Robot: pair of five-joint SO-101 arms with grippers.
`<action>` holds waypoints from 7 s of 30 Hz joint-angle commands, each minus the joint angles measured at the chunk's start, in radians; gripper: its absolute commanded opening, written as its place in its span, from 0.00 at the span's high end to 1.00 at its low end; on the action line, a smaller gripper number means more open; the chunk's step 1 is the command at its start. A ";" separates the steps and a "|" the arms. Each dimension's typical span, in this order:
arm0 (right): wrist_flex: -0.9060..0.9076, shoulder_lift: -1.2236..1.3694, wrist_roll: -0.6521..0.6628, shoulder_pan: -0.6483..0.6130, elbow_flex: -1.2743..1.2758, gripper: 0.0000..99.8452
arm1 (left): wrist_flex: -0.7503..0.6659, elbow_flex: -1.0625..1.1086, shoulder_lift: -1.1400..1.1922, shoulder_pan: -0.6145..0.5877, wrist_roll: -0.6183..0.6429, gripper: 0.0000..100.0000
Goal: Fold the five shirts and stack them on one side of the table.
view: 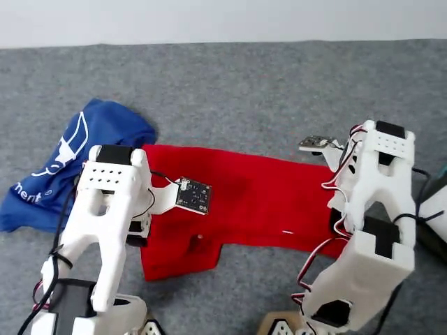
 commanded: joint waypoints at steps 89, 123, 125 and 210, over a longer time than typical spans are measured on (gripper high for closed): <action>0.027 -0.766 -0.324 -0.189 0.328 0.99 | 0.028 -0.117 -0.730 -0.423 0.990 1.00; -0.266 -0.842 -0.288 -1.032 0.575 0.75 | 0.028 -0.062 -0.753 -1.250 0.991 1.00; -0.303 -0.842 -0.285 -1.056 0.586 0.73 | 0.028 -0.062 -0.753 -1.250 0.991 1.00; -0.524 -0.252 -0.201 -1.041 0.341 0.99 | 0.028 -0.068 -0.755 -1.250 0.990 1.00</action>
